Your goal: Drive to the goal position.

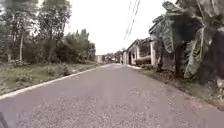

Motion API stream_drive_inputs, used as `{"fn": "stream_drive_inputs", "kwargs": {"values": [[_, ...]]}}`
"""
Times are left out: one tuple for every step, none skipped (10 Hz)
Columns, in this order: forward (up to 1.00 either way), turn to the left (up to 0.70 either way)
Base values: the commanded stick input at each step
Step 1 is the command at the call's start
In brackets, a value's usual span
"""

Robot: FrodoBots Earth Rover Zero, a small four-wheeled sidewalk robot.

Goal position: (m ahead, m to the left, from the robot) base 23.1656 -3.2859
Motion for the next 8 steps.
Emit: {"fn": "stream_drive_inputs", "kwargs": {"values": [[0.50,0.00],[0.50,0.00],[0.50,0.00],[0.50,0.00],[0.50,0.00],[0.50,0.00],[0.50,0.00],[0.50,0.00]]}}
